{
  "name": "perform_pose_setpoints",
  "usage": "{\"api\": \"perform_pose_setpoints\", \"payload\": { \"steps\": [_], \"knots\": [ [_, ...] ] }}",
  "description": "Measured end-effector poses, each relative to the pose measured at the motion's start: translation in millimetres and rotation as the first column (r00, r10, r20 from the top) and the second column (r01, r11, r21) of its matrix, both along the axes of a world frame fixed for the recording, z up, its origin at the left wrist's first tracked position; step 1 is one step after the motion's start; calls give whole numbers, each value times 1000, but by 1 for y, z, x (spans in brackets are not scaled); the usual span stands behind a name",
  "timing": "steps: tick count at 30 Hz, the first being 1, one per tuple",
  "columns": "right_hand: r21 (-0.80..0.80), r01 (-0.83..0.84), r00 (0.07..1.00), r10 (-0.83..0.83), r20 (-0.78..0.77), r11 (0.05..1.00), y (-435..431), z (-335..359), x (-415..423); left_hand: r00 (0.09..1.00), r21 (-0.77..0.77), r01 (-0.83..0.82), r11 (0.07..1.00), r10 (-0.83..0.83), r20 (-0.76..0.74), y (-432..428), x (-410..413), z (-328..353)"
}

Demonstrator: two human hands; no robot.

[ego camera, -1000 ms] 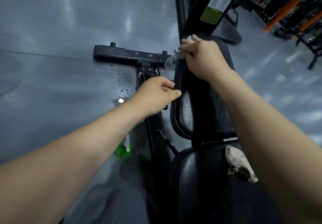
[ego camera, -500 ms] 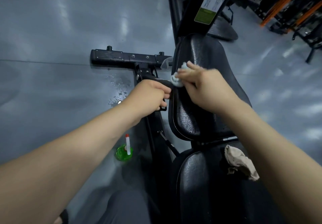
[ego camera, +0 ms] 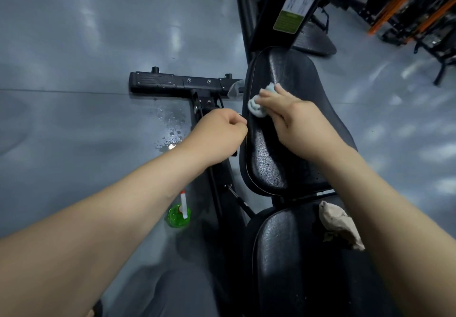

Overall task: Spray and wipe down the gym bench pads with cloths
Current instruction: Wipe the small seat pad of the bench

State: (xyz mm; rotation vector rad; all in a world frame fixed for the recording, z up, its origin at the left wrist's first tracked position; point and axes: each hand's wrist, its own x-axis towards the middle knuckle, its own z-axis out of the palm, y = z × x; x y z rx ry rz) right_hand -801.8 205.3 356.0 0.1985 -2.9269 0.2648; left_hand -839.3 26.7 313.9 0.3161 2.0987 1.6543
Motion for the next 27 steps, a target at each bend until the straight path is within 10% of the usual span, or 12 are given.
{"api": "perform_pose_setpoints", "payload": {
  "steps": [27],
  "knots": [
    [-36, 273, 943, -274, -188, 961, 32, -6, 19, 795, -364, 72, 929, -274, -542, 37, 1, -1]
  ]
}}
